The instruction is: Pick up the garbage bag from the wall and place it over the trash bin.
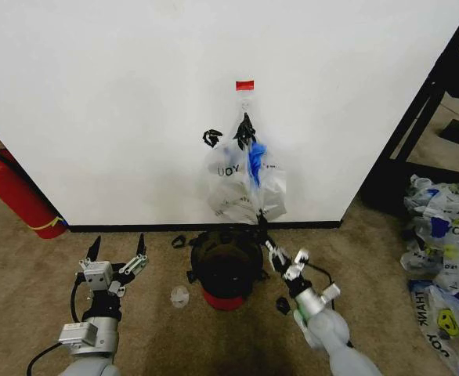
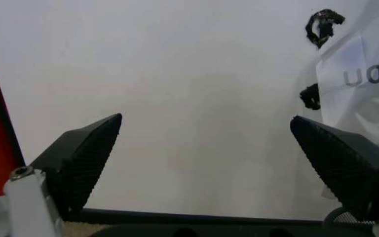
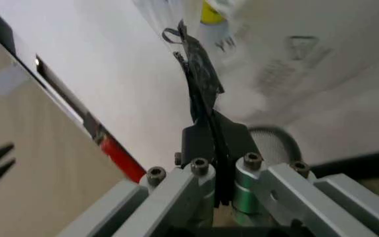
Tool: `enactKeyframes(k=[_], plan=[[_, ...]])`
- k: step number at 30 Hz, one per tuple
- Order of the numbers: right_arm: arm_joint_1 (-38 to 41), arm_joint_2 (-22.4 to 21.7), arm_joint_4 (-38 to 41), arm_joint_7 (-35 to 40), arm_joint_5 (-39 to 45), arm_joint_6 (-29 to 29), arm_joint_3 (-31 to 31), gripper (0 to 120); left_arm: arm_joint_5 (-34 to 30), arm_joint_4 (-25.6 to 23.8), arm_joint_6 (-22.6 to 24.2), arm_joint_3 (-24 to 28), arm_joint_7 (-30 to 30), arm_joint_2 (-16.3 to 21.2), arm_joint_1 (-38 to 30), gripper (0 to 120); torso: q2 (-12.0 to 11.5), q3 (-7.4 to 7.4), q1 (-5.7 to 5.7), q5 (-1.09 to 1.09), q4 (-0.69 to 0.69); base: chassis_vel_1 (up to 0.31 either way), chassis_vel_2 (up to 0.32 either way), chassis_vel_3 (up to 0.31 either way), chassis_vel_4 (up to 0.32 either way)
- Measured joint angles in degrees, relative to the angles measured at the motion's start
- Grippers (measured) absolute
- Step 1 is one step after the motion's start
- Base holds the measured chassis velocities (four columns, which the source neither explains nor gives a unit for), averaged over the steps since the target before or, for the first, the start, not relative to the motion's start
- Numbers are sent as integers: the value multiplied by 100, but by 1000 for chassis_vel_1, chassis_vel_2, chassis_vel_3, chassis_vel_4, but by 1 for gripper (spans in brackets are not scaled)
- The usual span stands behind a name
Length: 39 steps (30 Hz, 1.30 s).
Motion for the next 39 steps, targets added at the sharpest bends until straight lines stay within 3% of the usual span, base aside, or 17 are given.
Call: enactKeyframes(k=[11,26,29,31,34,35,39], plan=[[-3,31,-623,-334,-204,110,247,0,-110,151,-46,-25,-3,92,-76,100,0,0,0,0,0,0,0,0,0],[-38,31,-646,-379,-195,114,268,0,-133,198,-52,-18,-6,107,-114,100,0,1,1,0,0,0,0,0,0],[-158,-75,-399,-670,-192,70,378,0,-167,272,-64,-6,-6,140,-157,100,-1,1,1,12,5,0,0,0,0],[-442,-275,39,-843,-146,48,511,0,-197,334,-80,2,-10,168,-187,100,-1,1,2,-17,-7,0,0,0,0],[-589,-324,335,-852,-98,29,516,0,-200,342,-97,11,-8,175,-189,100,-1,0,1,14,-3,0,0,0,0],[-628,-343,454,-844,-89,26,524,0,-201,348,-100,23,-8,173,-185,100,-1,1,1,-4,0,0,0,0,0],[-732,-375,670,-750,-102,31,493,0,-201,346,-114,23,-9,181,-170,100,-1,1,1,3,2,0,0,0,0]])
